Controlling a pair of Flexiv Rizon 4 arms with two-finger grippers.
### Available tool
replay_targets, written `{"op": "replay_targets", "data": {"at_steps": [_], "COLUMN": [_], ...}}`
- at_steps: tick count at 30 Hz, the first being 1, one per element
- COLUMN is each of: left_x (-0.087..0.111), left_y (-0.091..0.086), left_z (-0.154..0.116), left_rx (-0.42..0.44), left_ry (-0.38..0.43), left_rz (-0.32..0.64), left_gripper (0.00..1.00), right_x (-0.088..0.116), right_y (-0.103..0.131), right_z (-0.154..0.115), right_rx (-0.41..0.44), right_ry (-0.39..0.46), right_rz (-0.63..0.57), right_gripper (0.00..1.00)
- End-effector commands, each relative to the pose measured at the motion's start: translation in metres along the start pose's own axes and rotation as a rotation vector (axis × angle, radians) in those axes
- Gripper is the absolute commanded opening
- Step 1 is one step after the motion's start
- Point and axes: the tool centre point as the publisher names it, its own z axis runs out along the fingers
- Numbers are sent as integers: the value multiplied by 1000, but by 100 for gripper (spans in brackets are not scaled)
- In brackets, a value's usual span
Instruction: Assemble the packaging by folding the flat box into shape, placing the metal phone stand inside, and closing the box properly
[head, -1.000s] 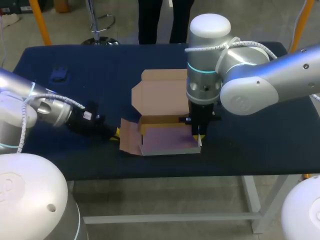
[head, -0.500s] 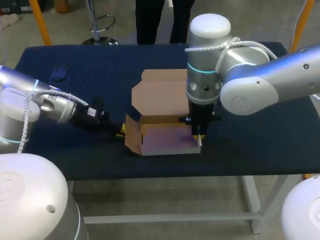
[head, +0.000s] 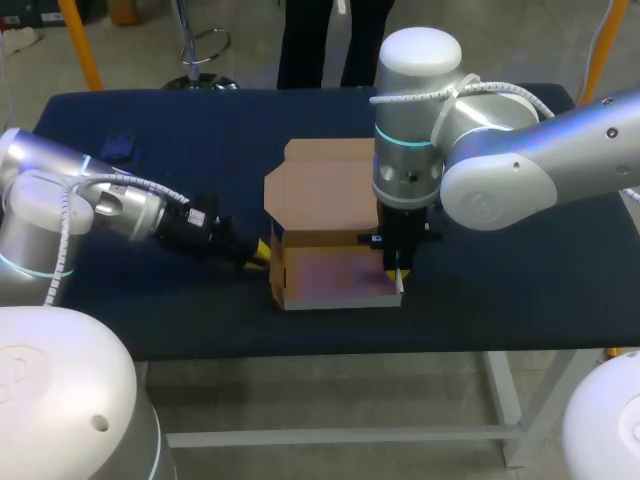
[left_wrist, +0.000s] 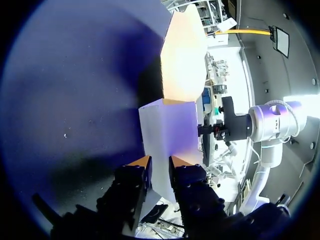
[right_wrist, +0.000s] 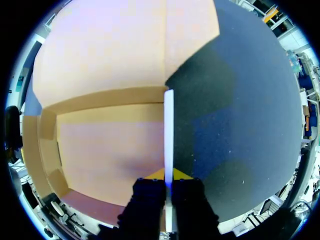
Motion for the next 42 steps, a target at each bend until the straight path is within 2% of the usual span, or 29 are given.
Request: {"op": "replay_targets", "data": {"at_steps": [1,15,21,28,42], "left_x": [-1,2,12,20,25], "left_y": [0,0,1,4,9], "left_z": [2,1,7,11,22], "left_rx": [17,55,56,104,104], "left_ry": [22,95,88,13,-158], "left_rz": [-7,-39,-28,-32,-56], "left_gripper": [31,42,41,40,45], "right_x": [1,1,1,1,1], "right_y": [1,1,1,1,1], "right_z": [0,0,0,0,0], "right_rx": [3,3,3,3,3], "right_ry": [-2,-2,-2,-2,-2], "right_rz": [-1,-1,-1,-1,-1], "right_gripper": [0,0,0,0,0]}}
